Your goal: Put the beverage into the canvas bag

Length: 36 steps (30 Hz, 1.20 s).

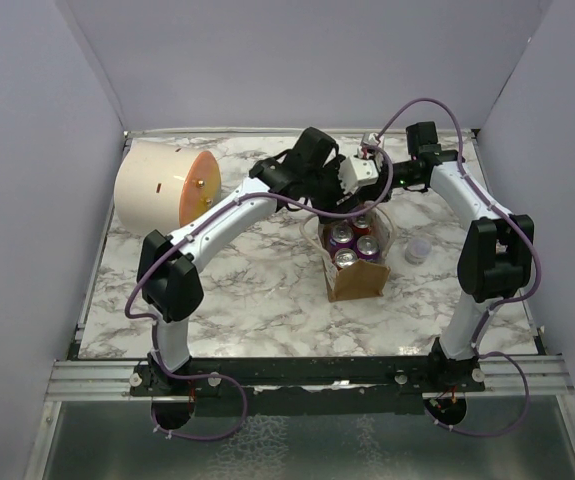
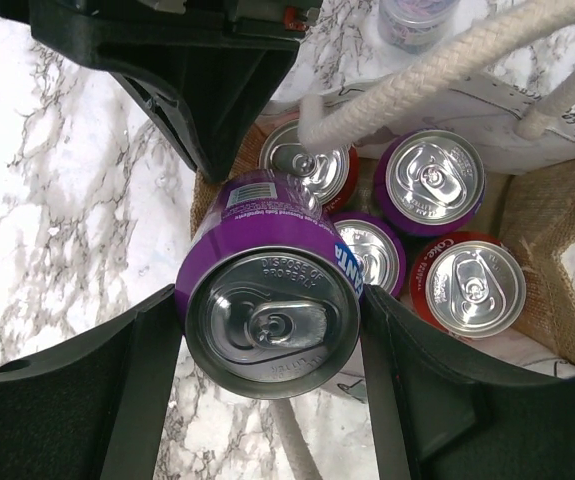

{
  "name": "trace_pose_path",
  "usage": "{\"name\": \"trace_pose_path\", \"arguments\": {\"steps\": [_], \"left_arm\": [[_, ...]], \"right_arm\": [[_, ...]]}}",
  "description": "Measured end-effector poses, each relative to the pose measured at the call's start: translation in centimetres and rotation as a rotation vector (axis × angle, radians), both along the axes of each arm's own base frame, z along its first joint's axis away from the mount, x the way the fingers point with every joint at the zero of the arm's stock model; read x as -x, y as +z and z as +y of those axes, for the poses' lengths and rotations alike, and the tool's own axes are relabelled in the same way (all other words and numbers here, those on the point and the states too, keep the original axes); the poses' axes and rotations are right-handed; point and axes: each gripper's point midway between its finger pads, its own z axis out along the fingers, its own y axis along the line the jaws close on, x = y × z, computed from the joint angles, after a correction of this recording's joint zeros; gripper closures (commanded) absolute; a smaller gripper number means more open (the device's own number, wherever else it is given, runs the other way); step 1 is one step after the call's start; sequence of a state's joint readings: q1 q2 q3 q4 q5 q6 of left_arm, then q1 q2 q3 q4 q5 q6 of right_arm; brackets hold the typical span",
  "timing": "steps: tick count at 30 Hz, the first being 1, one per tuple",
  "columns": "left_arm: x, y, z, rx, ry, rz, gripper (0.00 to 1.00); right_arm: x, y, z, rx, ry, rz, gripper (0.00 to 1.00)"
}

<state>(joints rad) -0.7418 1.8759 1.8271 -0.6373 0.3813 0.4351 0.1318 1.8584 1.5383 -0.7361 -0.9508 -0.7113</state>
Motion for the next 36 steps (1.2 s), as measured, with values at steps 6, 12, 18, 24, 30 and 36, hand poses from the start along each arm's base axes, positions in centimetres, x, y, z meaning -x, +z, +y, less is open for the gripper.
{"name": "trace_pose_path", "arguments": {"steps": [6,12,18,24,30,36], "left_arm": [[-0.1,0.0,0.0,-0.048,0.008,-0.038,1.00],[-0.1,-0.4,0.5,-0.101,0.006,-0.060,1.00],[0.1,-0.9,1.6,-0.162,0.016,-0.047,1.00],[0.3,-0.6,2.2,-0.187,0.028,-0.042,1.00],[0.0,-0.9,2.0,-0.205,0.032,-0.029,1.00],[-0.5,-1.9,1.7,-0.234,0.033,-0.005,1.00]], "right_arm": [[0.0,0.0,0.0,0.000,-0.001,-0.001,0.93],[-0.1,0.0,0.0,-0.005,-0.018,0.017,0.94],[-0.4,0.1,0.0,-0.004,-0.042,0.040,0.94],[-0.3,0.1,0.0,-0.007,-0.051,0.054,0.94],[-0.3,0.2,0.0,-0.012,-0.061,0.067,0.94],[-0.5,0.2,0.1,-0.021,-0.078,0.078,0.94]]}}
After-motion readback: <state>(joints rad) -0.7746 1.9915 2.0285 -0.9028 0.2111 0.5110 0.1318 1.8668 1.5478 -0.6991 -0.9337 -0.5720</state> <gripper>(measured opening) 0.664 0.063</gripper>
